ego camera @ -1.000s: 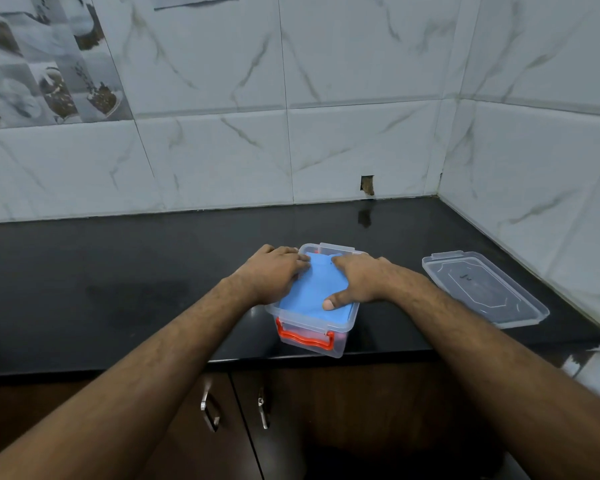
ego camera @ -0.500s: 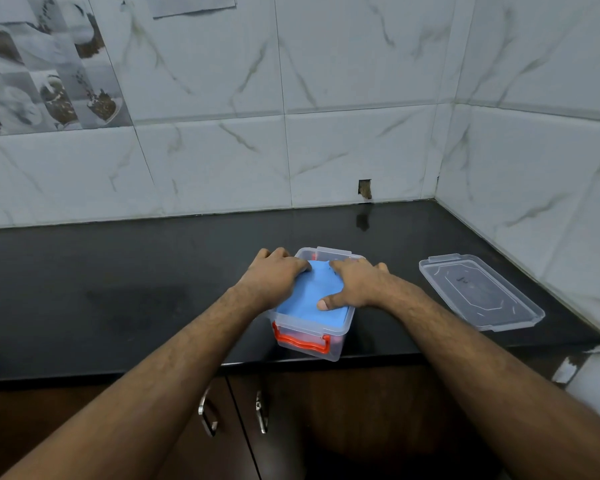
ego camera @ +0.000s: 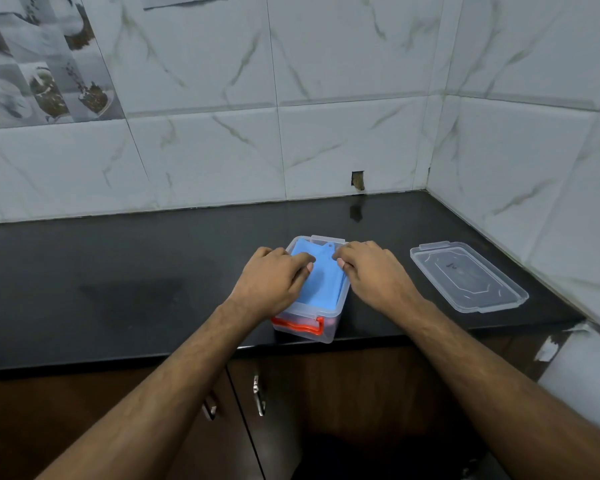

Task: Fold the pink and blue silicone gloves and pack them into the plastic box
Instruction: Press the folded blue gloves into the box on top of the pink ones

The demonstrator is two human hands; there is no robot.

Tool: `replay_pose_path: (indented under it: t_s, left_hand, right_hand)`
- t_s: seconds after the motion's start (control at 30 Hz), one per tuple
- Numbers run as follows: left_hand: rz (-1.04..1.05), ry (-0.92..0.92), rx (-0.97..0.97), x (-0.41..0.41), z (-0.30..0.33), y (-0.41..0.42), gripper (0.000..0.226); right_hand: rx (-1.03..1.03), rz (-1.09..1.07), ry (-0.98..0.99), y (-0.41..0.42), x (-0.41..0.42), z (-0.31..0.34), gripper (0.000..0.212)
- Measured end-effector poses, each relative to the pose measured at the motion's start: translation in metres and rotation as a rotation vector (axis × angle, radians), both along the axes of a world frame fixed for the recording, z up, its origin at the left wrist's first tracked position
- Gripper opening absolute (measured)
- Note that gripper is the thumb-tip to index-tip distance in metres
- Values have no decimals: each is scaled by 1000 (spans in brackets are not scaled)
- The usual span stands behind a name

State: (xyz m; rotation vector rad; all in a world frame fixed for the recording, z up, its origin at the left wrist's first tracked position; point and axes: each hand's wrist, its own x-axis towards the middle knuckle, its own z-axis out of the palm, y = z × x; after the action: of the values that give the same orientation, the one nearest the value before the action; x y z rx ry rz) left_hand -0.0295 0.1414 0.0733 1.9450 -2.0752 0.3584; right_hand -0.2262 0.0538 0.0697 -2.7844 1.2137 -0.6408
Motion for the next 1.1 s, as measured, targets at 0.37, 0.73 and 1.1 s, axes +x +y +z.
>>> replay_pose_path:
  t_s: [0.37, 0.73, 1.1]
  left_hand:
    - [3, 253, 160, 6, -9, 8, 53]
    - [133, -118, 356, 1, 3, -30, 48]
    - [81, -182, 220, 1, 2, -37, 36]
  right_hand:
    - [-47, 58, 84, 2, -20, -22, 67]
    - [-90, 105, 85, -6, -20, -20, 45]
    - [-216, 253, 200, -22, -22, -10, 66]
